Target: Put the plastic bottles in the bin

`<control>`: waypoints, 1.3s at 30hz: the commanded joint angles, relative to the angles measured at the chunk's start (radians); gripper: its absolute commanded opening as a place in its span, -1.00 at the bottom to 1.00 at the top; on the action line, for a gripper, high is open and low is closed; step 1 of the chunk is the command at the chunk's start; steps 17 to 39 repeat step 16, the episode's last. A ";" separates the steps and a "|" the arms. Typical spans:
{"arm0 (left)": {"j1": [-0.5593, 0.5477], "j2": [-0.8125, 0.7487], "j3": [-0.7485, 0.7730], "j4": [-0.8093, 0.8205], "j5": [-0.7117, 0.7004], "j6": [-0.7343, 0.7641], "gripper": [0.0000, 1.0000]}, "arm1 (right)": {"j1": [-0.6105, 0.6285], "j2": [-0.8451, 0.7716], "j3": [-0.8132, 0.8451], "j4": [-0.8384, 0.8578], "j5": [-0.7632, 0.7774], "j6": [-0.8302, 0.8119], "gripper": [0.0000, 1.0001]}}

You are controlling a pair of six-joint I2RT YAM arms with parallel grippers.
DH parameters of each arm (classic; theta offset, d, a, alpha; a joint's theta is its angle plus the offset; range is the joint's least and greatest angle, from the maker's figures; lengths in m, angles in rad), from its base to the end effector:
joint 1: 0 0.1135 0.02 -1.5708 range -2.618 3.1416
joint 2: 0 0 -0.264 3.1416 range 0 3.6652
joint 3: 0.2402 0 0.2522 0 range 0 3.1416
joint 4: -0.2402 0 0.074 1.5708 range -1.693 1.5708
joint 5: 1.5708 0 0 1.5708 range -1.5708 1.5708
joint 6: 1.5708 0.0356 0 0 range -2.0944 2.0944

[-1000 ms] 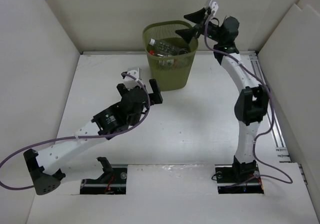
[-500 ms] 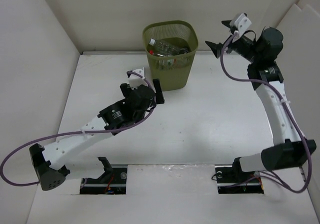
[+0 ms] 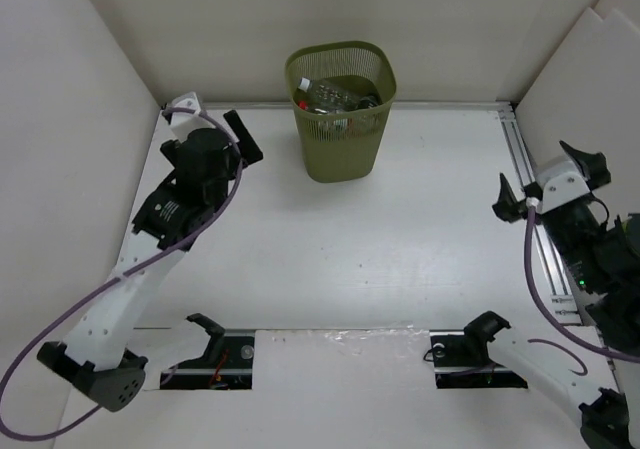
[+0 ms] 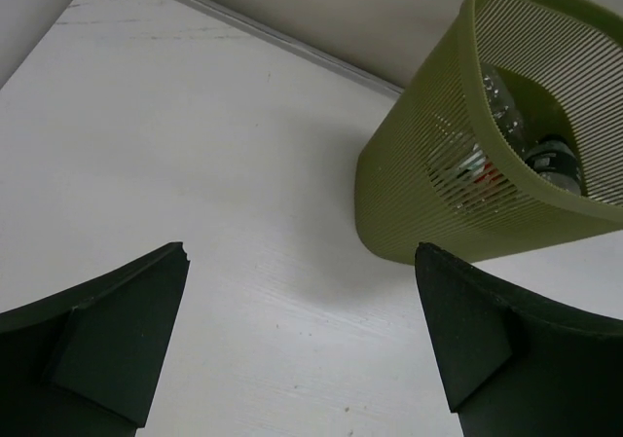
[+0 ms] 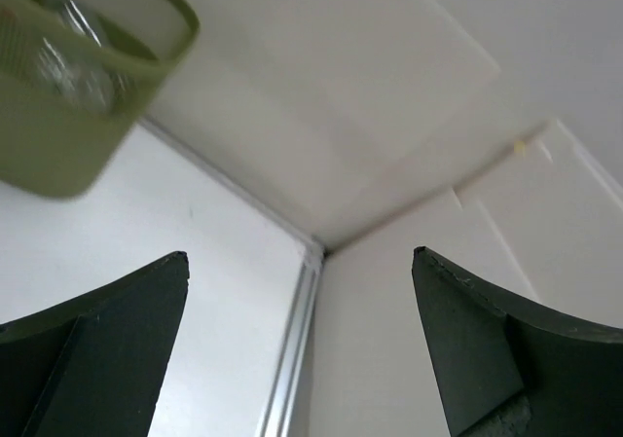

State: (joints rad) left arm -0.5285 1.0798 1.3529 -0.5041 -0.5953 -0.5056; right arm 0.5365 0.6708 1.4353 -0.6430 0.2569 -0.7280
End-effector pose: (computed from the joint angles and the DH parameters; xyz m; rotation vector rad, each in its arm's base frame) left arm 0.1966 -0.0917 0.4465 -0.3974 1.7211 -0.2144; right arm 0.0528 0.0209 0.5036 -0.6848 1.2921 -0.3423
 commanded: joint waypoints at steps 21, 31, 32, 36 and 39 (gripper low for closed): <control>-0.001 -0.426 -0.241 -0.117 -0.047 -0.004 1.00 | 0.016 -0.106 -0.041 -0.279 0.214 0.010 1.00; -0.001 -0.426 -0.241 -0.117 -0.047 -0.004 1.00 | 0.016 -0.106 -0.041 -0.279 0.214 0.010 1.00; -0.001 -0.426 -0.241 -0.117 -0.047 -0.004 1.00 | 0.016 -0.106 -0.041 -0.279 0.214 0.010 1.00; -0.001 -0.426 -0.241 -0.117 -0.047 -0.004 1.00 | 0.016 -0.106 -0.041 -0.279 0.214 0.010 1.00; -0.001 -0.426 -0.241 -0.117 -0.047 -0.004 1.00 | 0.016 -0.106 -0.041 -0.279 0.214 0.010 1.00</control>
